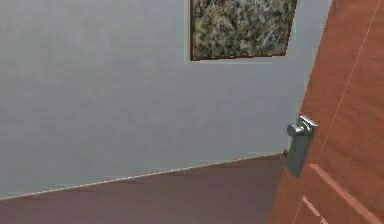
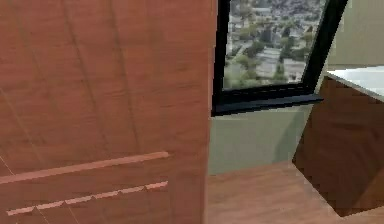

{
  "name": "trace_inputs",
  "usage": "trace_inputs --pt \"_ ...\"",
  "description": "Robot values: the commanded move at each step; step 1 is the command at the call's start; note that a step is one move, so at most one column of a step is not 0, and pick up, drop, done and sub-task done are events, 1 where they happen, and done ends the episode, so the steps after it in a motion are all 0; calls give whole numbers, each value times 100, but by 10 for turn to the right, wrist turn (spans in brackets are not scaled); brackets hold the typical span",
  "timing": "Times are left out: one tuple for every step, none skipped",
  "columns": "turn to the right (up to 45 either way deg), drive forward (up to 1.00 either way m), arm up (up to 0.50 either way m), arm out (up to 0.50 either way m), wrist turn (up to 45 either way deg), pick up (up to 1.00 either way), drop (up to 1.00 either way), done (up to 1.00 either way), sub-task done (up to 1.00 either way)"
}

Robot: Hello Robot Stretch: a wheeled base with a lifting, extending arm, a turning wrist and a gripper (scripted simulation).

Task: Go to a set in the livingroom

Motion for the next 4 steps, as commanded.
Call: trace_inputs --pt "0 85 0 0 0 0 0 0 0" --pt "390 0 0 0 0 0 0 0 0" --pt "0 75 0 0 0 0 0 0 0" --pt "450 0 0 0 0 0 0 0 0"
